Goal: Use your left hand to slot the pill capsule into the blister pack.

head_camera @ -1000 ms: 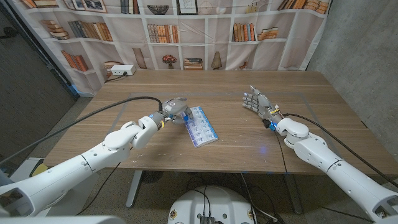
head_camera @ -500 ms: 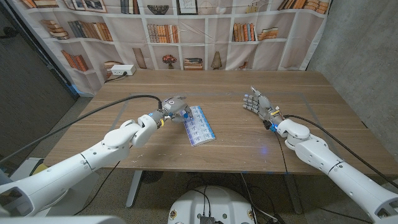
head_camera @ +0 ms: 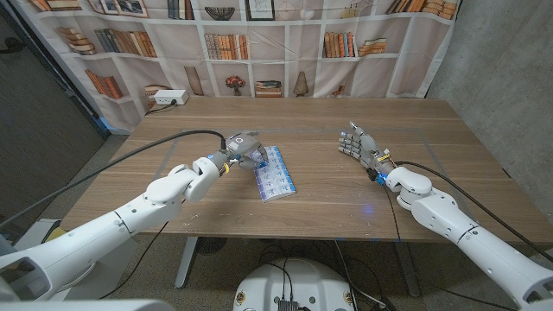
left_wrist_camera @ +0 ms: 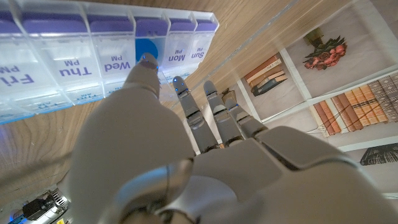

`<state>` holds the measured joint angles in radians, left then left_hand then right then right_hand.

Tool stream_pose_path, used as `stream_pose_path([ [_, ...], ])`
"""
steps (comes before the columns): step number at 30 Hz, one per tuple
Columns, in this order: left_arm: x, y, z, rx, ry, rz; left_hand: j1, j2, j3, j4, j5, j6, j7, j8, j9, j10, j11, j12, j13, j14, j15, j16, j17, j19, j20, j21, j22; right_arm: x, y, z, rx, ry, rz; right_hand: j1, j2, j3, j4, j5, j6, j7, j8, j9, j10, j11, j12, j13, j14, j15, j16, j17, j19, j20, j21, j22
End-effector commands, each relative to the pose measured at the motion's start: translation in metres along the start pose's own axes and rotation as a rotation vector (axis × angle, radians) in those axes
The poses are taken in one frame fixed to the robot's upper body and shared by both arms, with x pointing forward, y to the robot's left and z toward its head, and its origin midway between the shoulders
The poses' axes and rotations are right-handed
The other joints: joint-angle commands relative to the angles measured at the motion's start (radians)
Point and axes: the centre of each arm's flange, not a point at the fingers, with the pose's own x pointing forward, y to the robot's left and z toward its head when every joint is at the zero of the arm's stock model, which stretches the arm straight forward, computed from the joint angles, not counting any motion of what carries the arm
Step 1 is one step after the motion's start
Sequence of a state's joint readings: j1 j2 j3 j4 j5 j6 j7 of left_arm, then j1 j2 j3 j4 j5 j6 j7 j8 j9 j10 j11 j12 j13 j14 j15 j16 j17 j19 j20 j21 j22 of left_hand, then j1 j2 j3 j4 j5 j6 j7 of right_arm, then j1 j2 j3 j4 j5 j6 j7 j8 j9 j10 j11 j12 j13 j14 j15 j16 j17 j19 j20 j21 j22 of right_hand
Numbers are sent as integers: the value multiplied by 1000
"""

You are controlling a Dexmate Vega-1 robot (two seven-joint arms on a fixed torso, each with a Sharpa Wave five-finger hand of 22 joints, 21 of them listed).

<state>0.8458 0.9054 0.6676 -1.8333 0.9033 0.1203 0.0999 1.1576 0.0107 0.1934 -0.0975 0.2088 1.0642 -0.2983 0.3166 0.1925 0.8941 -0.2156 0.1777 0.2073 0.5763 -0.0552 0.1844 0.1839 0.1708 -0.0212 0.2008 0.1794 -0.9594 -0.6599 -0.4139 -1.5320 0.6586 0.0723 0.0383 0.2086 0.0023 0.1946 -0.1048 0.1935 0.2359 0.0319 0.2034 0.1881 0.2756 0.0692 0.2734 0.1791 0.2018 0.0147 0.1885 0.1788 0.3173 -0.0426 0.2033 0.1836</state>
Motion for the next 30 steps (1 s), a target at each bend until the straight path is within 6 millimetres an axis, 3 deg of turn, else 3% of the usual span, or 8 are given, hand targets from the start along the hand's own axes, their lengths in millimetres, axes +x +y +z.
stream_pose_path([
  [1,-1,4,0,8,-9,13,-6,2,4,6,4,-91,84,-7,3,-16,-1,3,4,-4,-145,-2,1,0,6,-1,3,-1,1,-1,4,-1,-3,1,6,-5,-1,3,7,-1,-3,4,8,1,-2,5,5,3,1,4,4,-11,1,2],
  [24,-4,16,-8,33,-5,17,-85,-26,-28,42,35,-208,77,-58,11,-157,2,8,14,-69,-138,2,7,-23,24,0,4,2,2,2,0,-7,-6,1,7,-6,-1,4,7,-1,-3,4,10,-2,-7,6,8,6,1,4,6,-8,2,2],
  [30,-3,21,-10,20,-3,17,-112,-20,-32,60,52,-185,85,-54,5,-74,2,36,7,-43,-137,19,5,-20,21,3,4,5,2,3,-1,-12,-3,1,7,-6,-1,4,8,-2,-3,4,11,-3,-7,6,8,7,1,4,7,-8,2,2],
])
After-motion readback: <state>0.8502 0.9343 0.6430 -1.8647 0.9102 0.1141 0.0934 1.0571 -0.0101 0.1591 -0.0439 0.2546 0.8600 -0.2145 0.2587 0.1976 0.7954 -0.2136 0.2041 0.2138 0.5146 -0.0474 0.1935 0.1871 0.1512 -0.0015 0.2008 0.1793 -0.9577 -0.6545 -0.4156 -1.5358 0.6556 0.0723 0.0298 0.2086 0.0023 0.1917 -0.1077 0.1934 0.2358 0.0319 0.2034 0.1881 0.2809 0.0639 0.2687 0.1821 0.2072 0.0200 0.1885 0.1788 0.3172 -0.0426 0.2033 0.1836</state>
